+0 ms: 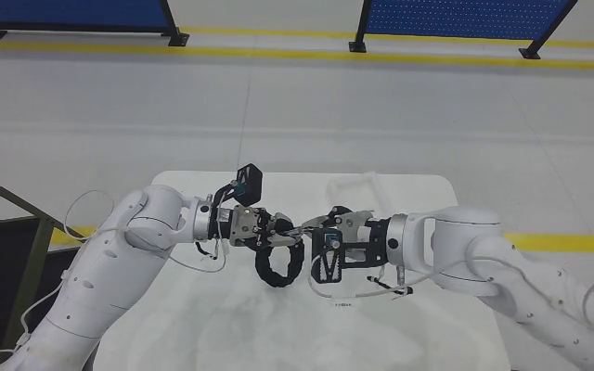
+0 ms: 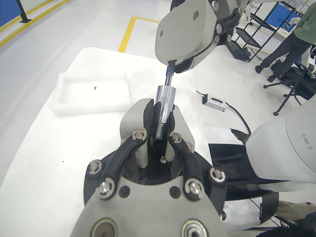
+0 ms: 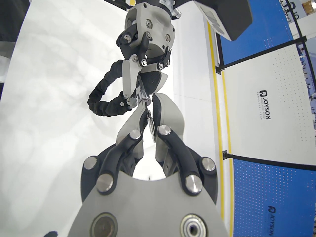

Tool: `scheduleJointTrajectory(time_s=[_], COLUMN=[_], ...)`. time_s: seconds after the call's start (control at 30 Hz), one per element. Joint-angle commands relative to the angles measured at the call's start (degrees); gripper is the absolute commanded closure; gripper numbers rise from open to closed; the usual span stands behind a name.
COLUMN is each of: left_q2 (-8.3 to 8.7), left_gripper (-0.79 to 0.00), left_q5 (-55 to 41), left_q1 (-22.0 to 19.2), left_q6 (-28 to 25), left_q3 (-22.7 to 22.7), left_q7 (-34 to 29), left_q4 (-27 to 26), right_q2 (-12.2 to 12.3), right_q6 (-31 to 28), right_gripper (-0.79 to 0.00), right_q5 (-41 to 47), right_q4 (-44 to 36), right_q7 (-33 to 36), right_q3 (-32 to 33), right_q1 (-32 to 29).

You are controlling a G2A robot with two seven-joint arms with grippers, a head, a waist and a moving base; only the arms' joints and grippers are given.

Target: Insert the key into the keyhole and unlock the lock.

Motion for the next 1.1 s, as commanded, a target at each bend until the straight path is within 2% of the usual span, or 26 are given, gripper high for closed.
scheduleJointTrajectory(time_s=[0.0,0.23,0.4,0.43,0.47,0.5,0.67,0.8,1.07], left_q2=[0.02,0.12,0.25,0.3,0.34,0.4,0.73,1.02,1.53], left_gripper=[0.0,0.0,0.0,0.0,0.0,0.0,0.0,0.0,0.0], left_q5=[0.32,0.66,1.03,0.99,0.96,1.02,1.93,3.58,2.63], left_q1=[0.02,-0.17,-0.1,-0.09,-0.09,-0.09,0.21,0.96,4.3], left_q6=[0.0,0.0,0.0,0.0,0.0,0.0,0.0,0.01,0.0], left_q3=[0.17,0.76,1.08,1.14,1.17,1.2,1.42,1.41,4.04], left_q7=[0.4,1.22,1.66,1.67,1.69,1.63,0.94,0.72,-1.66], left_q4=[-0.04,-0.44,-0.5,-0.46,-0.46,-0.39,0.46,1.51,2.87], right_q2=[-0.05,-0.12,-0.2,-0.24,-0.28,-0.33,-0.55,-0.79,-0.95], right_q6=[1.9,9.52,10.34,10.3,10.1,9.8,10.24,11.12,11.64], right_gripper=[0.0,0.0,0.0,-0.142,-0.351,-0.785,-0.785,-0.785,-0.785], right_q5=[3.83,11.97,13.45,13.69,13.95,14.14,15.11,19.11,20.08], right_q4=[-0.11,-1.6,-2.19,-2.13,-2.16,-2.12,-1.93,-1.55,-0.76], right_q7=[2.04,6.96,7.93,7.91,7.8,7.78,7.91,6.55,6.74], right_q3=[0.58,2.79,3.6,3.74,3.84,3.92,4.62,5.47,7.2], right_q1=[-0.37,-2.22,-3.5,-3.66,-3.8,-3.92,-4.46,-5.33,-6.62])
